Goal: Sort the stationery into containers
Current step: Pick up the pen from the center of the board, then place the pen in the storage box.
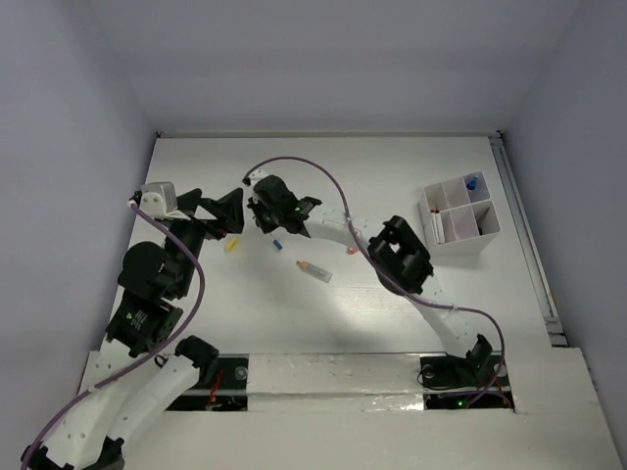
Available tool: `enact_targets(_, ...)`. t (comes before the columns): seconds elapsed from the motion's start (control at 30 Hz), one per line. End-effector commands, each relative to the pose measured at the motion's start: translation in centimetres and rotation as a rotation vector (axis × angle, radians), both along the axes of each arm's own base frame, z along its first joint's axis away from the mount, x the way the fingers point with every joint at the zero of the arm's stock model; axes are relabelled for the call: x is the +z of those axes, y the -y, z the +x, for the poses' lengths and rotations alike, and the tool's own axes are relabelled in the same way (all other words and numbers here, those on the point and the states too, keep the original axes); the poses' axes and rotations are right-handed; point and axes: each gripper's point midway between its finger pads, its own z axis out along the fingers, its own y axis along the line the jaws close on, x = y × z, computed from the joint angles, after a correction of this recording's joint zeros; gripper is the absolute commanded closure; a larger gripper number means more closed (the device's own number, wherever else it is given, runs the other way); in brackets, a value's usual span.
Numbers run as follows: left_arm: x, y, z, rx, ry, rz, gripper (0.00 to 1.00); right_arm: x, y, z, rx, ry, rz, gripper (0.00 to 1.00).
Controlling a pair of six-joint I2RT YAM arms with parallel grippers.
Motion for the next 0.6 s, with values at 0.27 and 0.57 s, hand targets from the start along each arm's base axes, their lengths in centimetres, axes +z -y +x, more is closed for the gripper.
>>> enact_targets(0.27,1.7,5.9,-1.2,-0.330,0.089,0.057,0.02,28.0,13.9,1.2,-0.246,0.474,0.569,1.00)
enact_targets(0.57,0.3,12.2,-3.3,-0.715,0.041,0.107,0.01,22.0,39.8,-3.1,-0.830,0.522,0.347,1.00)
